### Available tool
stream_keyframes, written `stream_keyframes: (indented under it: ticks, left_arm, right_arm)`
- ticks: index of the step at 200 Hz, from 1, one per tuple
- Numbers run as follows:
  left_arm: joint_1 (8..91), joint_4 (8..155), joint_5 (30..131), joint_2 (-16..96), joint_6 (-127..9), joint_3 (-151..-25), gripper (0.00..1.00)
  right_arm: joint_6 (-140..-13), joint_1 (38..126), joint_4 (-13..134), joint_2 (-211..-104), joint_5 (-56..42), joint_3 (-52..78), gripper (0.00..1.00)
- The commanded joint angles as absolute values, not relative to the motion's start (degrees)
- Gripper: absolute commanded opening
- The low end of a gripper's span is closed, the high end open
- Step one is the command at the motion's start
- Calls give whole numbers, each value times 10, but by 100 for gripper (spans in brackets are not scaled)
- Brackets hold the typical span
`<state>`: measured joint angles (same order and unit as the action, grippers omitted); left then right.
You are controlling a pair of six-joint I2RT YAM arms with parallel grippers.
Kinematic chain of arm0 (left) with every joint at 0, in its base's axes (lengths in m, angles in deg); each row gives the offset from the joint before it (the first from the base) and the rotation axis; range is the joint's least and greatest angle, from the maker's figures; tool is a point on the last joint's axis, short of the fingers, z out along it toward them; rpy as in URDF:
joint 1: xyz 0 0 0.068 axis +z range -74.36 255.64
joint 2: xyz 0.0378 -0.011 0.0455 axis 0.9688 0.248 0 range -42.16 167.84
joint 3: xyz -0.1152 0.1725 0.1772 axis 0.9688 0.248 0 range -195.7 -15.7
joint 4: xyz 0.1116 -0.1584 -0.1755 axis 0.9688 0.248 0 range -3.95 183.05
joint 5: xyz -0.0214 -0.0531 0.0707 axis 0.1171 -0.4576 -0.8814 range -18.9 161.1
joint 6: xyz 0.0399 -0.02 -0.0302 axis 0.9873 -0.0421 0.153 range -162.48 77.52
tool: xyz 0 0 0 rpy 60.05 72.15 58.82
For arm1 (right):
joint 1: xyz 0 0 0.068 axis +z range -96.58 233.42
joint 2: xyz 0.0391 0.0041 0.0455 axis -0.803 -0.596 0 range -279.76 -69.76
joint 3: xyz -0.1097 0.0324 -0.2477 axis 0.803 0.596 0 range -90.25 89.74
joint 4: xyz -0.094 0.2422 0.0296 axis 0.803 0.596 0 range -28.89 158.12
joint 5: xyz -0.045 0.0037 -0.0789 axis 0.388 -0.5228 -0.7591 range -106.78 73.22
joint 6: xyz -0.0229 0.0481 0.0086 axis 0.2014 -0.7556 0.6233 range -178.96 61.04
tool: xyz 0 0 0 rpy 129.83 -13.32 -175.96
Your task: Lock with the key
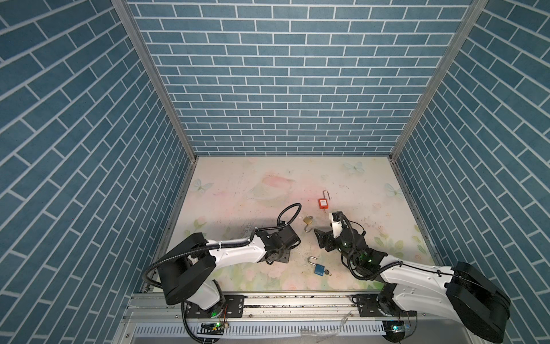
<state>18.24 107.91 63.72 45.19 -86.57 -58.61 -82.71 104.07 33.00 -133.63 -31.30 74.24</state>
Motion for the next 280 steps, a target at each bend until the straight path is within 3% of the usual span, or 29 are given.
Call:
stream_keyframes:
  ticks: [1,20,89,128,169,231,280]
  left_arm:
    - [180,1069,621,467,-855,-580,57]
    - [180,1070,611,478,-851,-581,56]
    - [180,1093,608,495,-837,-599,39]
    - [179,1099,614,494,-819,-608,15]
    - [179,1090,586,462,-739,-640,9]
    - [180,954,504,330,-489,-612,6]
    - [179,848,538,249,-287,-550,5]
  right_arm:
    - [-838,1038,316,-1342,-308,723,81]
    - [-838,1039,316,-1345,-304,719,81]
    - [-836,1038,313,-1349,-314,718,81]
    - [-830,1038,308,-1360,-309,705,81]
    - [-835,1025,322,-1343,-287,684,81]
    - [-880,907,423,-1283,-164,634,79]
    - [-846,890,483,-1252,-95,604,79]
